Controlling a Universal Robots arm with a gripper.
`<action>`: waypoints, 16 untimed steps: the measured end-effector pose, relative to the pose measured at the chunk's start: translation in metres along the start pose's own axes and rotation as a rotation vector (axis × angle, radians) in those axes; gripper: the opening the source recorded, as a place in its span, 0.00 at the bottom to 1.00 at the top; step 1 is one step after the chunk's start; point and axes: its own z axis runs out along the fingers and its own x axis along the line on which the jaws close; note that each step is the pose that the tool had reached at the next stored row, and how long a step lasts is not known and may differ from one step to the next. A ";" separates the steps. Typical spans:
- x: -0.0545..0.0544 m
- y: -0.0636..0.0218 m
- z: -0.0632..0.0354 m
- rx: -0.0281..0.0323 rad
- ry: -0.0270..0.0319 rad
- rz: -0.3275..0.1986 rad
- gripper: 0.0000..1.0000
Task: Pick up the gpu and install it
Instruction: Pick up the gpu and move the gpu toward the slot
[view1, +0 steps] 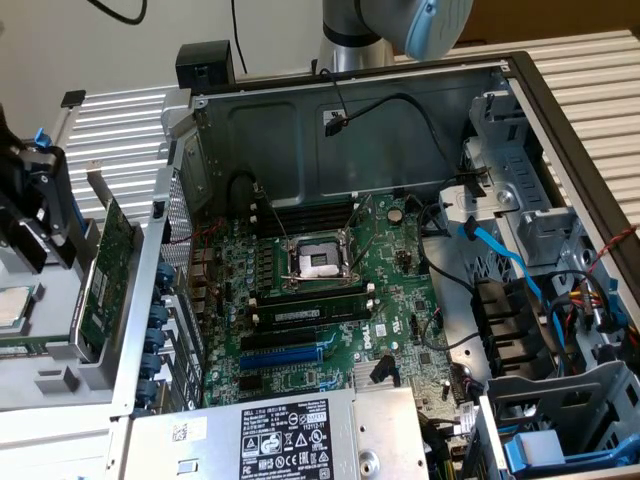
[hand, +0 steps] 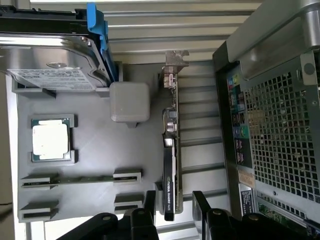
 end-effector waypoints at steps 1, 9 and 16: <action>0.000 0.0000 0.0019 -0.0001 -0.0002 0.001 0.42; 0.004 -0.0003 0.0152 0.0009 -0.0027 0.009 0.50; 0.003 -0.0005 0.0211 0.0009 -0.0227 0.024 0.56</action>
